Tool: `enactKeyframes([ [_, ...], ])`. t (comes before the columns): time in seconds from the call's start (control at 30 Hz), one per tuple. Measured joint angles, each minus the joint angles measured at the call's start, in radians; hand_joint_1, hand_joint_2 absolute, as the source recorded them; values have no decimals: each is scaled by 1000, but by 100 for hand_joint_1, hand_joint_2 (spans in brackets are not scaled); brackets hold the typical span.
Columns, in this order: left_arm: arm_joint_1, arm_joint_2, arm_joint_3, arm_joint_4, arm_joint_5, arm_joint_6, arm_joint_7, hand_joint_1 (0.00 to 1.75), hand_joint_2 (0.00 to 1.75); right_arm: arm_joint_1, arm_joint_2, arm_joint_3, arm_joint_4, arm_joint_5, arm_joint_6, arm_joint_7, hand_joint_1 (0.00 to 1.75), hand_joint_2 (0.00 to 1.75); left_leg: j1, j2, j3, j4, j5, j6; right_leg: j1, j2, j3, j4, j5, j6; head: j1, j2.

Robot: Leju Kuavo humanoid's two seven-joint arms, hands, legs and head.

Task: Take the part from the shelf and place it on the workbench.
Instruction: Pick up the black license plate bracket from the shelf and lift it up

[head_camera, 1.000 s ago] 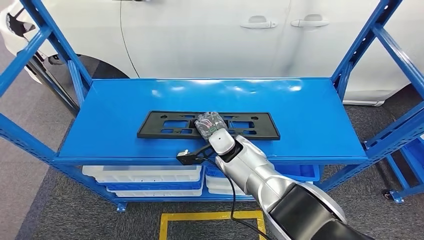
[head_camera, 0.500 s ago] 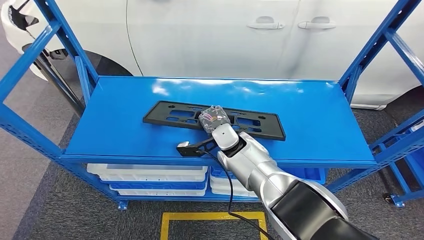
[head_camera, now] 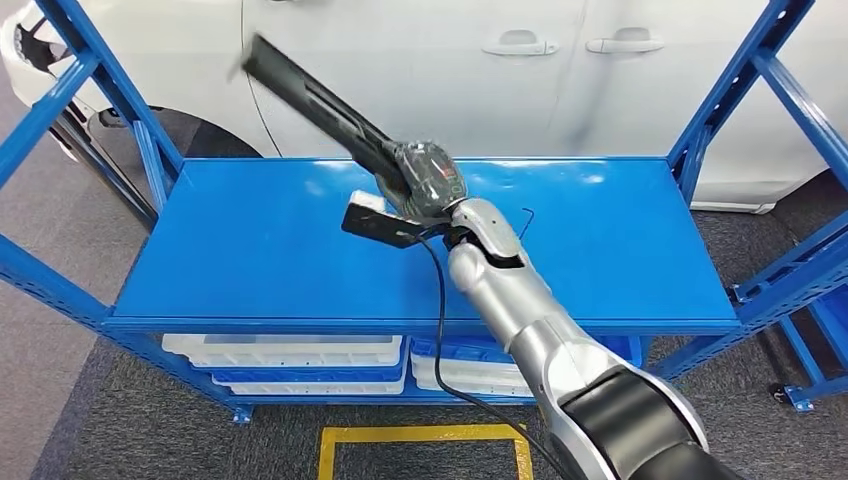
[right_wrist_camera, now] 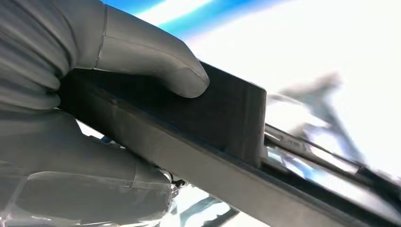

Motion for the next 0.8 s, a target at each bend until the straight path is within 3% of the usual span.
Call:
enactKeyframes([
  [0.07,0,0,1,0,1,4,-3,0,175,69,-18,-39,-222,-281,100,-100,175,175,-4,-4,30,-63,13,8,4,-3,-4,5,-4,8,0,0],
  [0.13,5,0,3,0,1,9,1,0,175,143,-41,-68,-441,-524,192,-169,175,175,-4,-8,32,-66,10,17,6,-6,-4,6,-7,17,0,0],
  [0.2,8,0,7,0,3,14,5,0,175,214,-60,-91,-630,-716,283,-223,175,175,0,-8,34,-72,12,28,4,-6,-10,26,-27,28,0,0],
  [0.27,7,0,14,0,8,19,8,0,175,286,-77,-105,-788,-883,405,-257,175,175,3,-7,36,-75,13,38,0,-4,-49,116,-83,39,0,0],
  [0.33,6,0,21,0,17,19,9,0,175,363,-91,-110,-906,-1003,530,-268,175,175,2,-4,36,-75,11,42,-6,-4,-111,247,-138,46,0,0],
  [0.37,5,0,25,0,22,16,9,0,175,402,-96,-109,-949,-1041,583,-266,175,175,2,-3,36,-75,11,42,-8,-4,-130,284,-144,49,0,0],
  [0.4,4,0,29,0,27,11,9,0,175,438,-99,-107,-982,-1068,629,-263,175,175,2,-2,37,-75,10,42,-10,-5,-131,283,-132,50,0,0],
  [0.43,2,0,34,0,32,5,11,0,175,470,-104,-103,-1009,-1087,670,-260,175,175,2,-2,38,-74,10,41,-13,-5,-110,239,-102,50,0,0],
  [0.5,-1,0,42,0,38,-5,18,0,175,519,-113,-86,-1046,-1092,729,-263,175,175,1,-2,40,-74,8,36,-15,-7,-35,96,-42,45,0,0],
  [0.57,-3,0,46,0,40,-14,24,0,175,556,-120,-64,-1073,-1068,762,-280,175,175,-2,-3,42,-73,7,27,-11,-6,7,12,-17,37,0,0],
  [0.67,-4,3,49,0,35,-21,36,0,175,608,-130,-32,-1107,-1017,788,-307,175,175,-1,-2,44,-74,9,9,-9,-5,8,2,-9,20,0,0],
  [0.7,-4,4,50,0,34,-21,41,0,175,623,-132,-23,-1118,-1004,796,-311,175,175,-1,-2,41,-65,-3,4,-10,-6,8,-2,-5,13,0,0],
  [0.73,-4,5,50,0,33,-21,45,0,175,637,-133,-15,-1128,-995,802,-313,175,175,0,-2,31,-38,-28,0,-13,-7,8,-5,0,6,0,0],
  [0.8,-4,8,51,0,34,-18,49,0,175,660,-133,-4,-1141,-986,810,-315,175,175,2,-1,-10,77,-105,-5,-11,-9,2,-7,6,-3,0,0],
])
